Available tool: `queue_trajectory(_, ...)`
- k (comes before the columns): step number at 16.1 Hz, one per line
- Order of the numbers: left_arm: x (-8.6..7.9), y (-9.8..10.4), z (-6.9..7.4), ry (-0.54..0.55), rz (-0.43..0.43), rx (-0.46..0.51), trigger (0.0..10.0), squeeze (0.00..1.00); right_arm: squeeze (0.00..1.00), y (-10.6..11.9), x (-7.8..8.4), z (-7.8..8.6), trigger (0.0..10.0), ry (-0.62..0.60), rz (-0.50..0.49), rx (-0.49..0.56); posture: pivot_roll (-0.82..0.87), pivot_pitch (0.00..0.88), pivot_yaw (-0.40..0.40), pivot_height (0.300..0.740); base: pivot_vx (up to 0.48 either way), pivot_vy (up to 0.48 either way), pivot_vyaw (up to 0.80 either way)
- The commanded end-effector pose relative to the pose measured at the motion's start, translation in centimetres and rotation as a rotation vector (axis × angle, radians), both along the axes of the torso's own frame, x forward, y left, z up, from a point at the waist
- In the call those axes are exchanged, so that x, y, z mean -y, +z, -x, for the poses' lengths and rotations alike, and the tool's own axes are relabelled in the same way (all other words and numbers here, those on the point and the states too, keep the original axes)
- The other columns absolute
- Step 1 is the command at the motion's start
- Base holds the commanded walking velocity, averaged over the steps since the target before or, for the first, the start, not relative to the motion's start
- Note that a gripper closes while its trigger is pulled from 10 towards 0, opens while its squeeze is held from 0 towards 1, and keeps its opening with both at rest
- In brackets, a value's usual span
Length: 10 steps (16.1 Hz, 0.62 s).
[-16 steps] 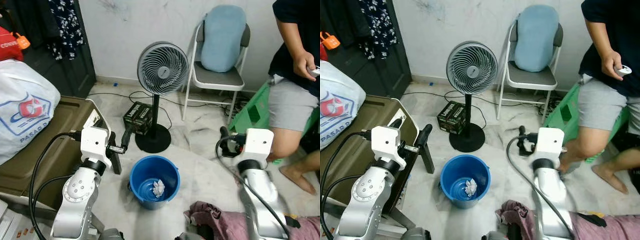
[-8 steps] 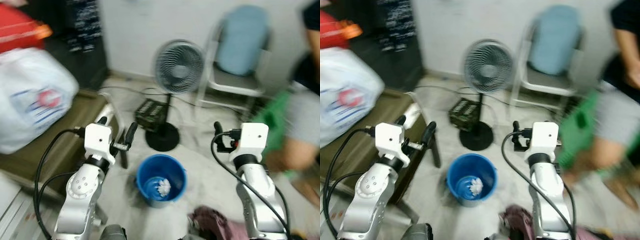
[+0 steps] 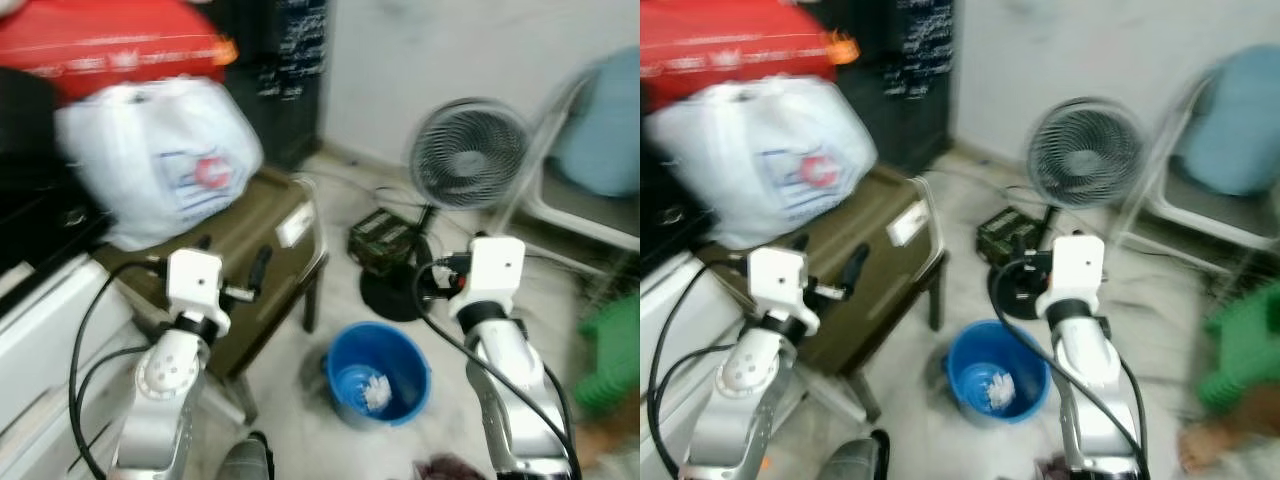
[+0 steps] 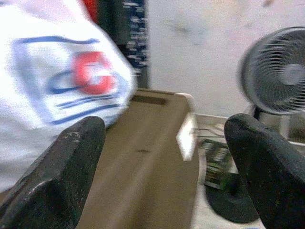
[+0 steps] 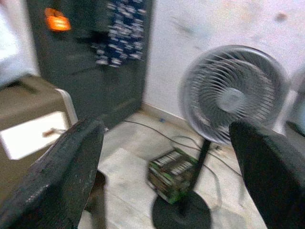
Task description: Clean up the room
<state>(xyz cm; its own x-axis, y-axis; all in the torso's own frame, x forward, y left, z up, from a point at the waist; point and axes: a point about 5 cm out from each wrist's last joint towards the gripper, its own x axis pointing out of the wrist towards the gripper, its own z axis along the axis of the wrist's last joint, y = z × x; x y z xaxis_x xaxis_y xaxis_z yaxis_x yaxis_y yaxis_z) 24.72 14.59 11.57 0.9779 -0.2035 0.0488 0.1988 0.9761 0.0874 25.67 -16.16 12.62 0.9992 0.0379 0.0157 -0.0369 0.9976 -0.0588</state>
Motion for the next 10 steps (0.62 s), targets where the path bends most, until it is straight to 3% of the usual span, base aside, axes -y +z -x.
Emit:
queue_trajectory(1,-0.72,0.19,0.0,0.049,-0.04,0.021,10.0,0.0,0.0,0.3,-0.29,0.14,10.0,0.031,-0.002,0.019,-0.05,0.009,-0.062,0.74,0.0,0.0,0.8)
queue_trajectory(3,-1.43,-0.12,-0.03,0.083,-0.036,0.003,10.0,0.0,0.0,0.07,-0.7,0.76,10.0,0.075,-0.001,0.018,-0.05,0.007,-0.063,0.74,0.0,0.0,0.8)
queue_trajectory(10,-1.26,0.14,-0.15,0.083,-0.03,0.012,10.0,0.0,0.0,0.18,-1.14,0.49,10.0,0.105,0.001,0.03,-0.05,0.01,-0.06,0.74,0.0,0.0,0.8)
